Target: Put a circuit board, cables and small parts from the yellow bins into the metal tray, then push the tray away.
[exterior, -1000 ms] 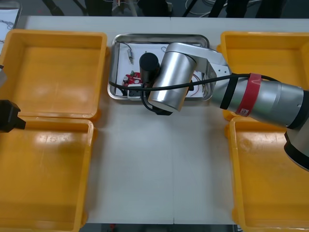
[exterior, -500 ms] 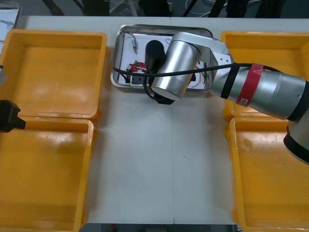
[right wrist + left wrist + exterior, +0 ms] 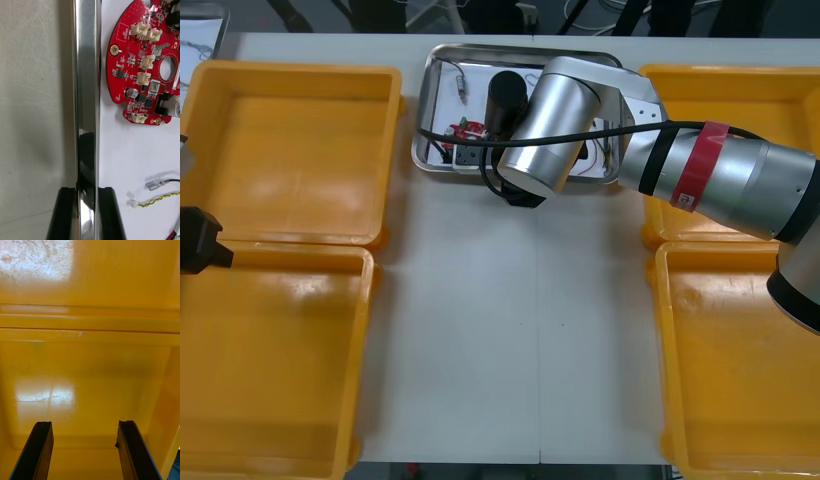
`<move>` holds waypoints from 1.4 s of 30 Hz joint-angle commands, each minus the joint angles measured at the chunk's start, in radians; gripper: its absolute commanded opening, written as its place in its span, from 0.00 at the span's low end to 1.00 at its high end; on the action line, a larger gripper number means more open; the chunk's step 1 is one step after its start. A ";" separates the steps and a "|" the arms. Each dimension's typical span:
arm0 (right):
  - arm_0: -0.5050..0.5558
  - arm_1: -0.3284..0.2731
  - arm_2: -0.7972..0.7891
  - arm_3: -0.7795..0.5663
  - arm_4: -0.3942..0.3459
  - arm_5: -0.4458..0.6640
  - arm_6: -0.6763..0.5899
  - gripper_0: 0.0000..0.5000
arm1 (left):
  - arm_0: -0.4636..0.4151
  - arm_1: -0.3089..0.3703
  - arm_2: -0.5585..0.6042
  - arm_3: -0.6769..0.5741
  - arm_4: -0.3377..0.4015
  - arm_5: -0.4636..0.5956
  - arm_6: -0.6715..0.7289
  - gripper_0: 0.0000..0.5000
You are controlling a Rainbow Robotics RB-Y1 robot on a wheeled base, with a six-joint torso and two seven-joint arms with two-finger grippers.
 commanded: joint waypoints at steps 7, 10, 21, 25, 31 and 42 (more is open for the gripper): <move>-0.057 -0.010 -0.004 -0.011 -0.008 -0.003 0.024 1.00 | 0.024 0.048 0.031 -0.028 -0.001 0.007 -0.094 1.00; -0.057 -0.010 -0.022 -0.025 -0.033 0.014 0.021 1.00 | 0.024 0.048 0.031 -0.028 -0.001 0.007 -0.094 1.00; -0.043 -0.011 -0.144 -0.154 -0.077 0.257 0.006 1.00 | 0.024 0.048 0.031 -0.028 -0.001 0.007 -0.094 1.00; -0.013 -0.019 -0.213 -0.220 -0.076 0.366 0.001 1.00 | 0.024 0.048 0.031 -0.028 -0.001 0.007 -0.094 1.00; 0.062 -0.047 -0.300 -0.375 -0.061 0.515 -0.022 1.00 | 0.024 0.048 0.031 -0.028 -0.001 0.007 -0.094 1.00; 0.242 -0.080 -0.480 -0.645 0.002 0.780 -0.076 1.00 | 0.024 0.048 0.031 -0.028 -0.001 0.007 -0.094 1.00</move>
